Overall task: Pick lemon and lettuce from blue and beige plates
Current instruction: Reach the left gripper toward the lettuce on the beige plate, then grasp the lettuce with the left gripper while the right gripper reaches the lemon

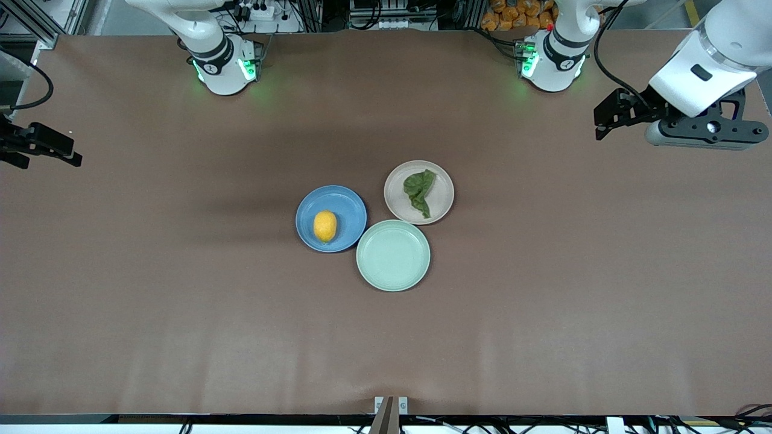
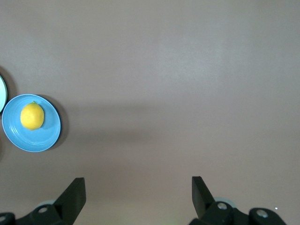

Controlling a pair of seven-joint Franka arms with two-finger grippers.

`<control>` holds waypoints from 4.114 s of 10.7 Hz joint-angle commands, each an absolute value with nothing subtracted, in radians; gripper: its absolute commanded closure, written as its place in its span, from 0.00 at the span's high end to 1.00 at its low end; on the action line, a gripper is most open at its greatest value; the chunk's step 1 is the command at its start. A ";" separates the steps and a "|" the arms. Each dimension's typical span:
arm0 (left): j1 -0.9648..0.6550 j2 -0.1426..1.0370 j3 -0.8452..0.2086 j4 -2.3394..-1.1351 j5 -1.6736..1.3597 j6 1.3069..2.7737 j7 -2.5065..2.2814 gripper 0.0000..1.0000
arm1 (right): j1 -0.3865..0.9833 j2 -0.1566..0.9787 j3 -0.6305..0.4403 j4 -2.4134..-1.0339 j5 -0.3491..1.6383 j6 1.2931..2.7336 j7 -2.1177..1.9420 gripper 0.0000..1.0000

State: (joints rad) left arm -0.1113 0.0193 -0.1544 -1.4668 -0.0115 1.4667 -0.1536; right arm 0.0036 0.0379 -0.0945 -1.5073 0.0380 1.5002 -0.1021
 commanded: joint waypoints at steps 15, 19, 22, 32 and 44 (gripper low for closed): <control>-0.455 0.426 -0.163 -1.473 -0.198 1.733 -0.451 1.00 | 0.040 0.060 -0.095 -1.489 0.084 1.448 -0.085 1.00; -0.578 0.541 -0.164 -1.497 -0.052 1.889 -0.512 1.00 | 0.101 0.103 -0.095 -1.489 0.095 1.483 0.021 1.00; -0.607 0.546 -0.166 -1.664 -0.037 2.136 -0.515 1.00 | 0.147 0.138 -0.095 -1.490 0.100 1.511 0.107 1.00; -0.647 0.626 -0.167 -1.804 0.054 2.303 -0.499 1.00 | 0.323 0.221 -0.095 -1.621 0.149 1.732 0.463 1.00; -0.657 0.640 -0.166 -1.799 0.052 2.315 -0.532 0.00 | 0.498 0.383 -0.095 -1.741 0.160 2.055 0.690 1.00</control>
